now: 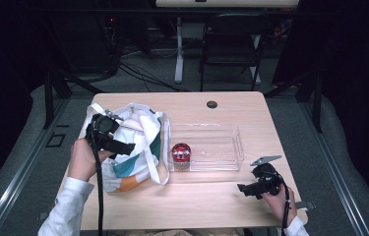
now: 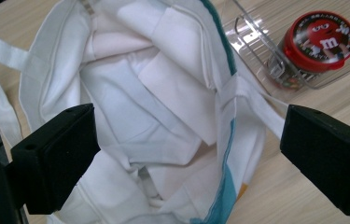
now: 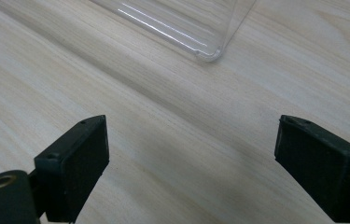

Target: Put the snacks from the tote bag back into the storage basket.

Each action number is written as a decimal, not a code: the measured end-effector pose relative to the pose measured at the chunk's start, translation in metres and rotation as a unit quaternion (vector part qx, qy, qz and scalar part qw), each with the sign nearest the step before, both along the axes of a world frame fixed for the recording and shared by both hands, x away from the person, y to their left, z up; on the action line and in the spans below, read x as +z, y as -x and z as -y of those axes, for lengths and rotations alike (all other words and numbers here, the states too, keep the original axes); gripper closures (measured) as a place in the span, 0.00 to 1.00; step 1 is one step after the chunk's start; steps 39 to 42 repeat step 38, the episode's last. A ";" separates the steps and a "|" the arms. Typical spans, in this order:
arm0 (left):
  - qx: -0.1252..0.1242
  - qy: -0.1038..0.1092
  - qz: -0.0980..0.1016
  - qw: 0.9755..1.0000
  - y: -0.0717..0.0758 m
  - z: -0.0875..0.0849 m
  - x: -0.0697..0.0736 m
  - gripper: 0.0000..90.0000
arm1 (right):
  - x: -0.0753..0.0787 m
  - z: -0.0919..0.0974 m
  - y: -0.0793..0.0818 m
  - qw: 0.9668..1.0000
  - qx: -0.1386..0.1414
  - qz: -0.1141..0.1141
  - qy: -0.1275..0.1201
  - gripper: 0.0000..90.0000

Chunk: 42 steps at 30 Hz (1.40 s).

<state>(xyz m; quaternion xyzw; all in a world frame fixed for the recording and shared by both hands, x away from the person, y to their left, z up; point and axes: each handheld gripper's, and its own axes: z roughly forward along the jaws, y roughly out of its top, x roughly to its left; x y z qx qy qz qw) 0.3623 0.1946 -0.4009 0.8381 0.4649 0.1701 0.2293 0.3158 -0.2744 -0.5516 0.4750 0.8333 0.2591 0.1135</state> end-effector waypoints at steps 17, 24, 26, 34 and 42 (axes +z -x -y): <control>0.037 0.019 -0.018 0.999 0.037 -0.056 -0.045 0.05 | -0.001 -0.001 0.000 1.000 0.001 -0.004 0.000 0.11; 0.059 0.031 0.007 0.998 0.061 -0.076 -0.064 0.04 | -0.001 -0.001 0.000 1.000 0.001 -0.002 0.000 0.11; 0.060 0.034 0.010 0.998 0.065 -0.081 -0.069 0.04 | -0.001 -0.001 0.000 1.000 0.001 -0.002 0.001 0.11; 0.071 0.049 -0.008 0.996 0.067 -0.099 -0.094 0.00 | -0.003 0.001 -0.001 1.000 0.000 0.000 0.007 0.09; 0.087 0.032 -0.022 0.995 0.060 -0.110 -0.112 0.00 | -0.010 0.001 -0.005 1.000 -0.002 -0.014 0.015 0.06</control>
